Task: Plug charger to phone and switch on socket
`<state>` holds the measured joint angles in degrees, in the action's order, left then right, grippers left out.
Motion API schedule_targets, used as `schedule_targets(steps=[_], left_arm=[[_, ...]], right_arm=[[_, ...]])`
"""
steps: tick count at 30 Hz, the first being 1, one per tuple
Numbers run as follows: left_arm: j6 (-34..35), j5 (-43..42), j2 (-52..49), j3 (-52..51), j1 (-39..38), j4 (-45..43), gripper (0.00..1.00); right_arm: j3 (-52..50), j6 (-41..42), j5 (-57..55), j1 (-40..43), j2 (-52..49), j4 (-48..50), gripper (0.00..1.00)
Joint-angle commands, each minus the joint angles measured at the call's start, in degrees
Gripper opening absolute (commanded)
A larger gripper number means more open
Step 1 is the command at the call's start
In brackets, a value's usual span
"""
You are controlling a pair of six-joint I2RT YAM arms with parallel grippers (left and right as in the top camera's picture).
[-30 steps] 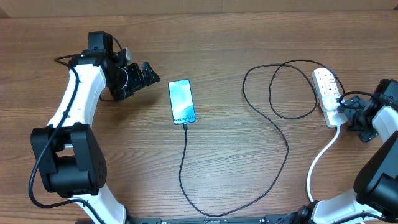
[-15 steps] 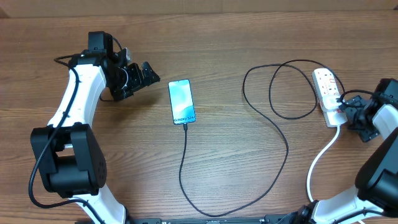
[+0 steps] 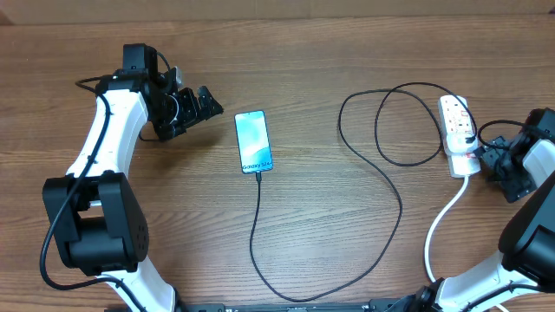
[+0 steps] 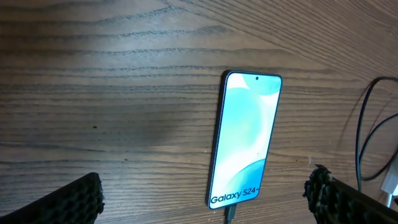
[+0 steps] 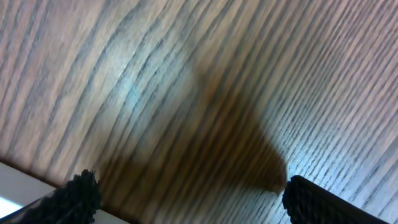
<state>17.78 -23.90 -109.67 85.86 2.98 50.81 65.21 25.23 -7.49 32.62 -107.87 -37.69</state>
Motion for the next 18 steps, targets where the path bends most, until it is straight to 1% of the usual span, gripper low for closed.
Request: schedule_targets(steps=[1, 7, 10, 18], left_arm=[[-0.7, 0.4, 0.5, 0.4, -0.4, 0.0, 1.00], [-0.7, 0.4, 0.5, 0.4, -0.4, 0.0, 1.00], [-0.7, 0.4, 0.5, 0.4, -0.4, 0.0, 1.00], [-0.7, 0.4, 0.5, 0.4, -0.4, 0.0, 1.00]], right_arm=[[-1.0, -3.3, 6.9, -1.5, -1.1, -2.1, 0.95], [-0.6, -4.1, 7.2, -1.5, -0.4, -2.1, 0.95], [-0.6, -4.1, 7.1, -1.5, 1.3, -1.8, 0.97], [-0.6, -4.1, 7.1, -1.5, 5.3, -2.3, 0.98]])
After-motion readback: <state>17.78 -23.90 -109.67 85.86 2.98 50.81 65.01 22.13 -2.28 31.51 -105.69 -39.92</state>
